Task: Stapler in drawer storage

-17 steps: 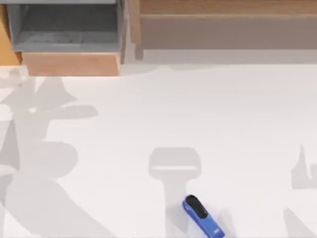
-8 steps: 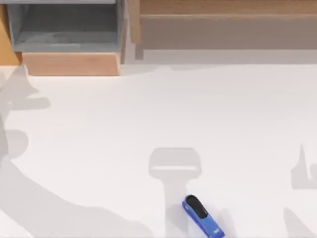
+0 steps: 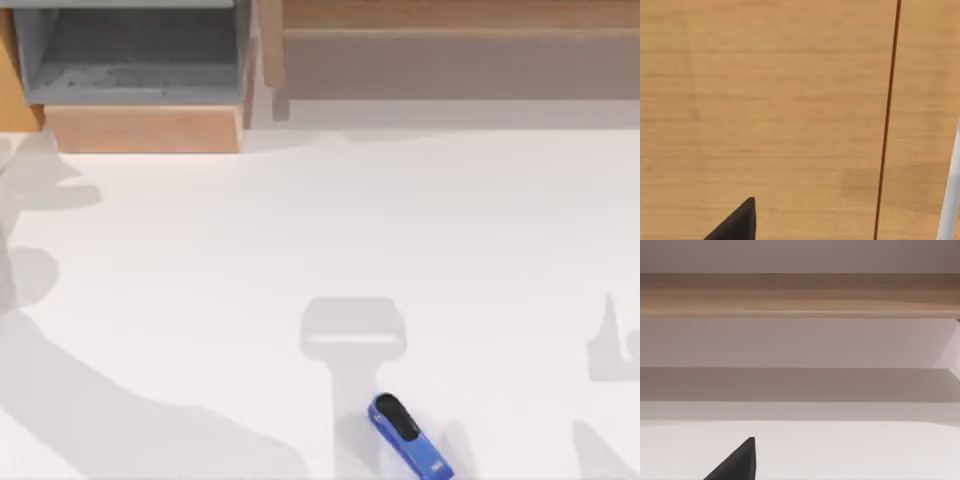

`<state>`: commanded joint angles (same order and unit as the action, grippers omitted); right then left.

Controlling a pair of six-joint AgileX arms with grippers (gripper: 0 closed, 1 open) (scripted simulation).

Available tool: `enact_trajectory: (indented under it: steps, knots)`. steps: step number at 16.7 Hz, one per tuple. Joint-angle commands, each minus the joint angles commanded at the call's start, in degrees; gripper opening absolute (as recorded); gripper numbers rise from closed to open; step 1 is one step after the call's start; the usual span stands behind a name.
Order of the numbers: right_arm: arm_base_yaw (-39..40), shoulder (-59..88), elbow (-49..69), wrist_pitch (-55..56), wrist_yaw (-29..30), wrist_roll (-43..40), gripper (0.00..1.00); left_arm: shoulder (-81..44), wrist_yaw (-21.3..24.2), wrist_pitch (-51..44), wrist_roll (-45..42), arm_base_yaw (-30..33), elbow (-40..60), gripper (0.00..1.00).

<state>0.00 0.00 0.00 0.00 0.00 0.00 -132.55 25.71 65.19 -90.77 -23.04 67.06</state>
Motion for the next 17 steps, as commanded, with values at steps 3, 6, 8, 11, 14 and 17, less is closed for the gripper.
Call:
enact_trajectory:
  steps: [3,6,8,11,14,17]
  knots:
    - [0.0,0.0,0.0,0.0,0.0,0.0,1.00,-1.2,-0.5,-1.3,0.0,0.5,2.5,1.00]
    - [0.0,0.0,0.0,0.0,0.0,0.0,1.00,-1.2,-0.5,-1.3,0.0,0.5,2.5,1.00]
    - [0.0,0.0,0.0,0.0,0.0,0.0,1.00,-1.2,-0.5,-1.3,0.0,0.5,2.5,0.85]
    - [0.0,0.0,0.0,0.0,0.0,0.0,1.00,-1.2,-0.5,-1.3,0.0,0.5,2.5,0.62]
    - [0.0,0.0,0.0,0.0,0.0,0.0,1.00,-1.2,-0.5,-1.3,0.0,0.5,2.5,0.40]
    - [0.0,0.0,0.0,0.0,0.0,0.0,1.00,-1.2,-0.5,-1.3,0.0,0.5,2.5,0.17]
